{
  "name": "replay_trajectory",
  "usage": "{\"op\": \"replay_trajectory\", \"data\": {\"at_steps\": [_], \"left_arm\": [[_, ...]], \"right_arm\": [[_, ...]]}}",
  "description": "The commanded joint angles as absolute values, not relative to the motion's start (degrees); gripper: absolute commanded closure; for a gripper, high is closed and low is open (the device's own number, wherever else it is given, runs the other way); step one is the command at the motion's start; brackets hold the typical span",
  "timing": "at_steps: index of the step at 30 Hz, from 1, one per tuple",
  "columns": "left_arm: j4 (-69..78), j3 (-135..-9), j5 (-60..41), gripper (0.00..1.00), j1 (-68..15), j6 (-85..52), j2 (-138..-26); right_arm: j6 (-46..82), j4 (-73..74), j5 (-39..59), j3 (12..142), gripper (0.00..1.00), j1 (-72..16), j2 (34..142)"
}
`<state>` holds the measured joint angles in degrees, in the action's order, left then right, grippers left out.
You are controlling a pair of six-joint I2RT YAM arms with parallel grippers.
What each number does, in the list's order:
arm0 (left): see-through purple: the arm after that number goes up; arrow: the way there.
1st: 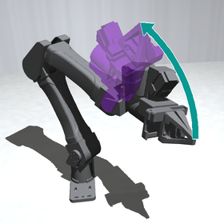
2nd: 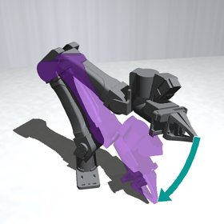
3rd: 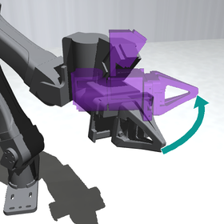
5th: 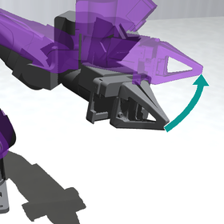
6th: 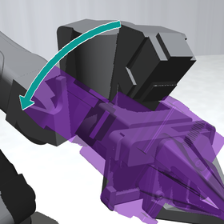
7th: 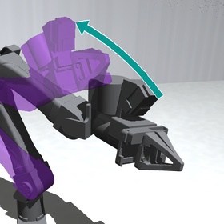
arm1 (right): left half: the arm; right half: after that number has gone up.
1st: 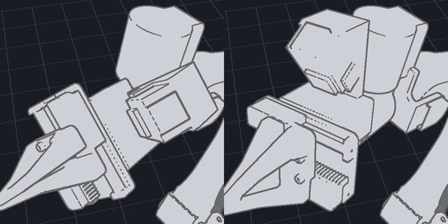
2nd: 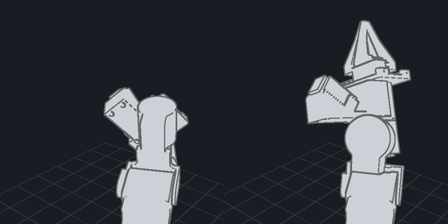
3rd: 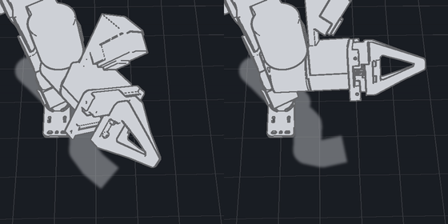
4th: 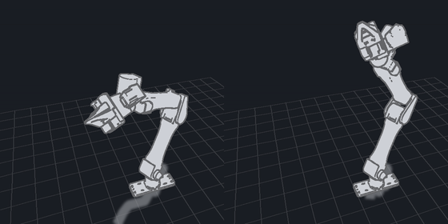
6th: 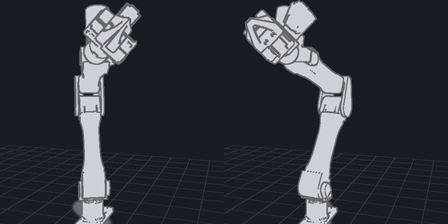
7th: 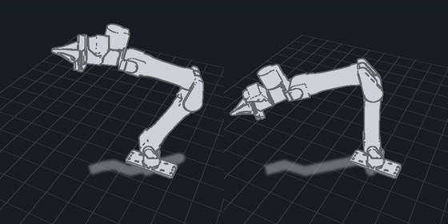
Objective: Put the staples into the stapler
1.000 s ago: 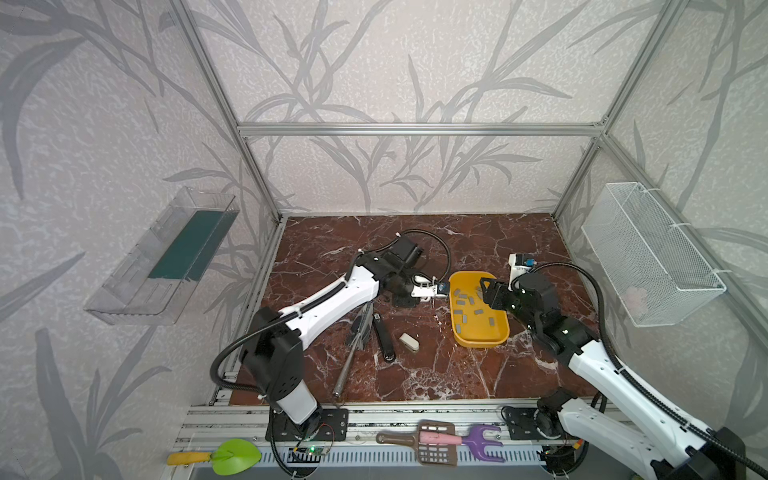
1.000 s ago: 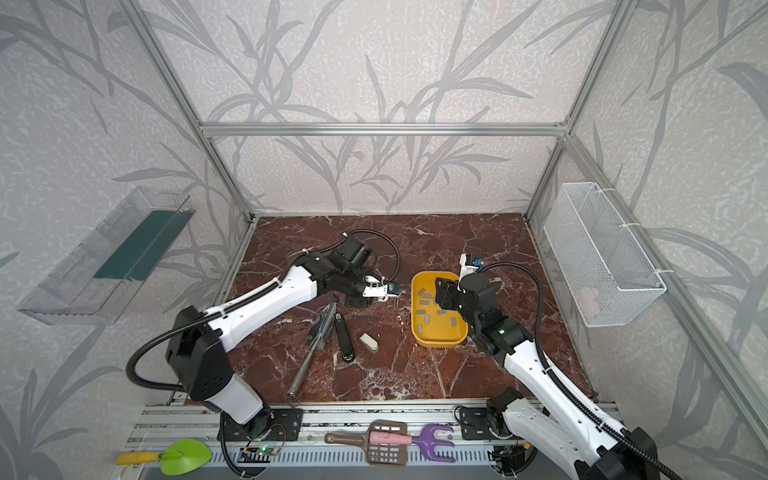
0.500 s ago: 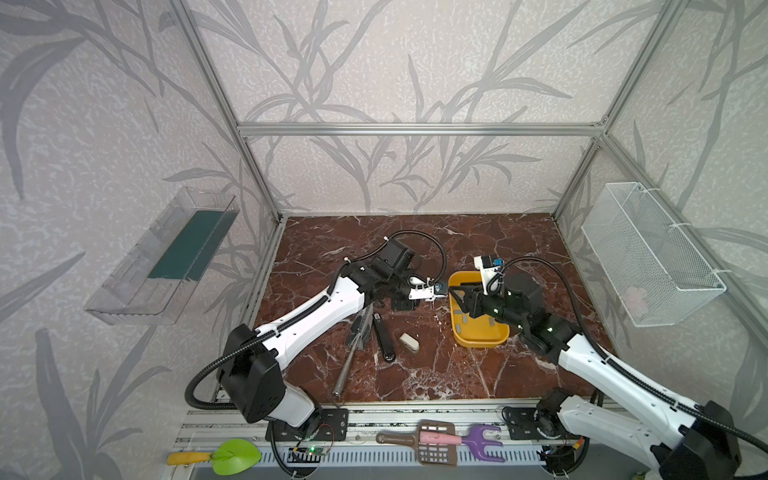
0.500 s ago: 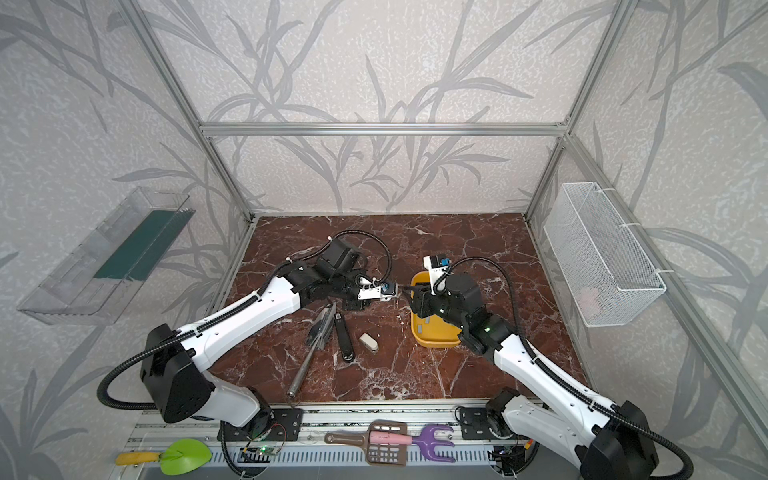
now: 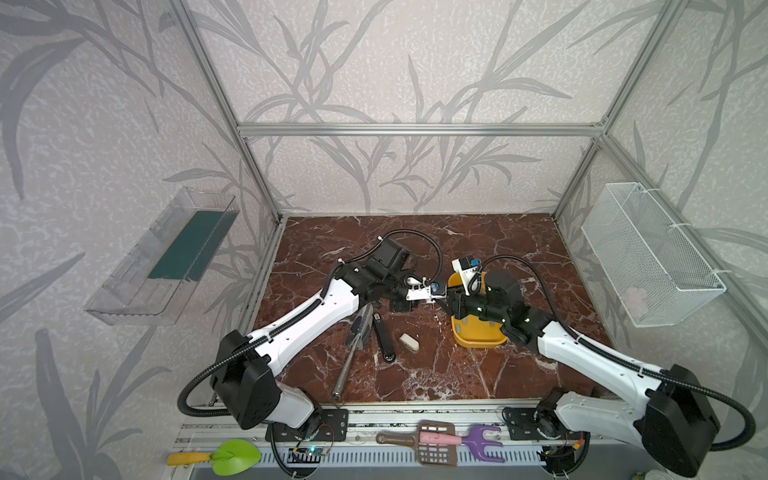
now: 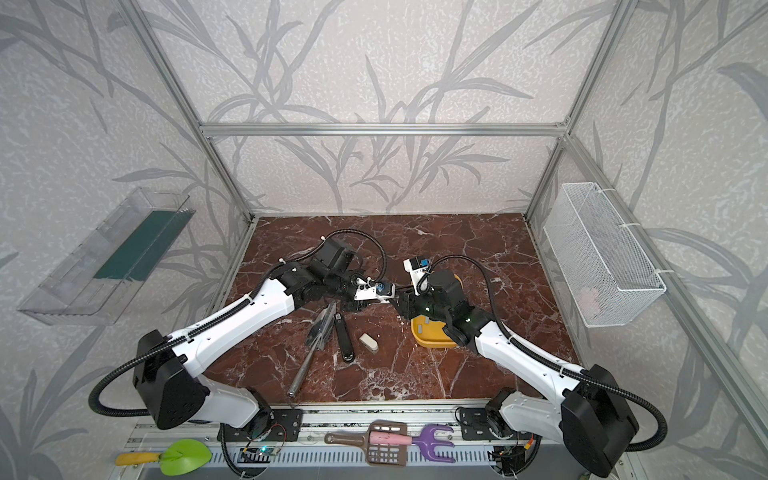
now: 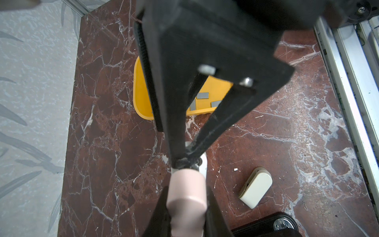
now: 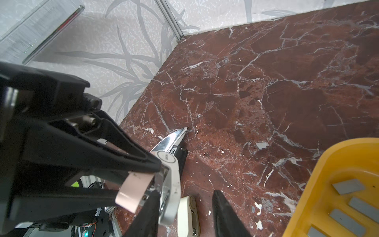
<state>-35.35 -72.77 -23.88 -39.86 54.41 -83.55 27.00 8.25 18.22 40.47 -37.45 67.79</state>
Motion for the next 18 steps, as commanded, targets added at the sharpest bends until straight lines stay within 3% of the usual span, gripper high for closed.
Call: {"op": "replay_trajectory", "data": {"at_steps": [1, 18], "left_arm": [[-33.0, -72.9, -27.1, 1.00, -40.3, 54.1, -81.8], [-28.2, -70.7, -30.9, 1.00, -39.2, 50.7, -78.7]], "right_arm": [[27.8, 9.6, 17.9, 41.8, 0.60, -37.8, 69.0], [28.9, 9.0, 15.6, 41.9, 0.68, -37.9, 72.0]]}}
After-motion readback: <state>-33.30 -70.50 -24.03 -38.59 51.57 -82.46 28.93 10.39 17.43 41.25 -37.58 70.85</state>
